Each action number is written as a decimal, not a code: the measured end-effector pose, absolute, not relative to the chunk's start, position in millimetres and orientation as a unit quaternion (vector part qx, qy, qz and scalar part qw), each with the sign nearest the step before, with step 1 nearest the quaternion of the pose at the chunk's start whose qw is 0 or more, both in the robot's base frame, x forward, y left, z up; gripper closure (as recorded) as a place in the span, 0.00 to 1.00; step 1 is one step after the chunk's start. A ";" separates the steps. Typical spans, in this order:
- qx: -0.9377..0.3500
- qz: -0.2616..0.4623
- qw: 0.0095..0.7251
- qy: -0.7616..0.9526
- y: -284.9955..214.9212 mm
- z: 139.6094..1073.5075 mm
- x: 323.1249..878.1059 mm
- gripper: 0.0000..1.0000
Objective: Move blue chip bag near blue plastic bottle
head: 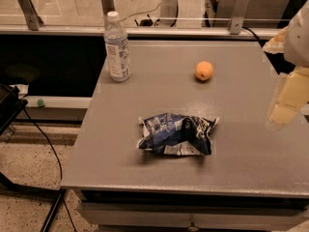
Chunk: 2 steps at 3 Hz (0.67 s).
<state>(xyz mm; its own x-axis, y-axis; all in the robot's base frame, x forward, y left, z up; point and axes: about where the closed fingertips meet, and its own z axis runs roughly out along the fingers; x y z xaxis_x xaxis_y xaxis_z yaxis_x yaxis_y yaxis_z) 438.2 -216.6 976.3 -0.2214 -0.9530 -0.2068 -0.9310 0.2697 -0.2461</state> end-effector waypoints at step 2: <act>-0.644 0.001 0.158 0.748 -187.5 964.1 430.7 0.00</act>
Offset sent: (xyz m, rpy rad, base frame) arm -0.0250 0.0788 -0.0389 0.1089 0.1337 0.3323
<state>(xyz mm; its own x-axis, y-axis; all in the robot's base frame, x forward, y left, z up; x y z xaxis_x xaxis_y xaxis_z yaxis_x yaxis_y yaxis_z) 430.7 -187.5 964.1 -0.1196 -0.9642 -0.2368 -0.9646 0.1693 -0.2023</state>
